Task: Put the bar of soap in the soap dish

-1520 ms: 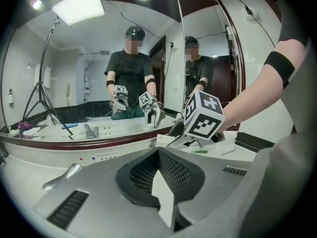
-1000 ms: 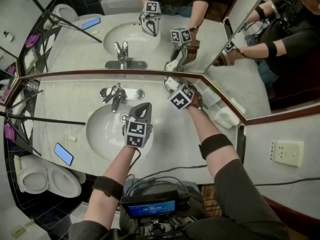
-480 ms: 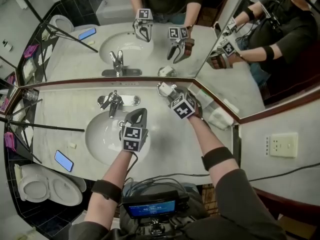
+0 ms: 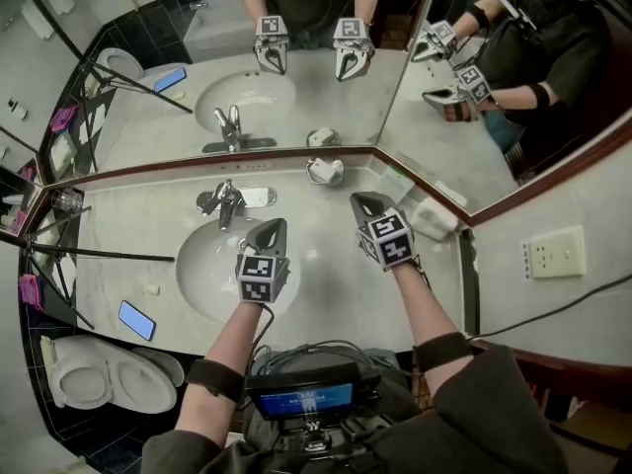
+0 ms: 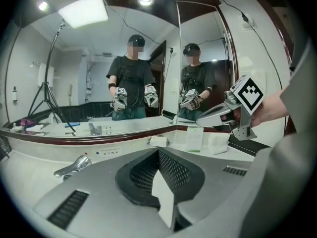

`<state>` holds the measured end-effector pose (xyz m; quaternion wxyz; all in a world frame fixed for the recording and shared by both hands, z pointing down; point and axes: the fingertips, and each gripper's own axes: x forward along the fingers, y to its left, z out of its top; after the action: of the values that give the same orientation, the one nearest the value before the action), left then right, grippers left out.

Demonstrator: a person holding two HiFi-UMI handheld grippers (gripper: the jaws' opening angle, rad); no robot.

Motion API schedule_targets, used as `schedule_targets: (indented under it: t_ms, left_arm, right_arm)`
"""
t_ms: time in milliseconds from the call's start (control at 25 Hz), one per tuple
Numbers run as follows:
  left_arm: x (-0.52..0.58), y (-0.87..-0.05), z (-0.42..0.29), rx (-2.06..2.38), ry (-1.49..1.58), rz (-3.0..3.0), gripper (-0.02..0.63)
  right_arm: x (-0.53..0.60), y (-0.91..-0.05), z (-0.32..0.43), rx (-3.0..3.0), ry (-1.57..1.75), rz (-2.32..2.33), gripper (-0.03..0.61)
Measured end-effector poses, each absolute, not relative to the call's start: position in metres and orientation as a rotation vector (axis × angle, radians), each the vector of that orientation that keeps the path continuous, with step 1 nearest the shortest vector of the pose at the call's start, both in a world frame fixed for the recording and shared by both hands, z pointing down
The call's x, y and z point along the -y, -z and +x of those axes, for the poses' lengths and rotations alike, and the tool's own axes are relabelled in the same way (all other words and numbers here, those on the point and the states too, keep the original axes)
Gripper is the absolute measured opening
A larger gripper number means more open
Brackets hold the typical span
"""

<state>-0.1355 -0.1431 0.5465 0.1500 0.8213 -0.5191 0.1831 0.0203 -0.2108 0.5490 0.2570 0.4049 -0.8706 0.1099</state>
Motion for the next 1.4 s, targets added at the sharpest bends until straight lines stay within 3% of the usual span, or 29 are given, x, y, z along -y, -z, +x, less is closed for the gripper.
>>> schedule_targets:
  t_ms: [400,1120,1400]
  left_arm:
    - [0.111,-0.538,-0.134,1.487,-0.515,2.373,-0.003]
    - [0.121,-0.543,-0.116,1.457,-0.532,2.375,0.000]
    - [0.168,-0.560,-0.083,1.328,-0.610,2.410,0.189]
  right_arm:
    - [0.144,-0.551,0.059,2.402,-0.454,1.232,0.018]
    - [0.142,-0.561,0.071,2.380,-0.480,1.247,0.018]
    - [0.149,-0.570,0.067,2.360,-0.477,1.224,0.020]
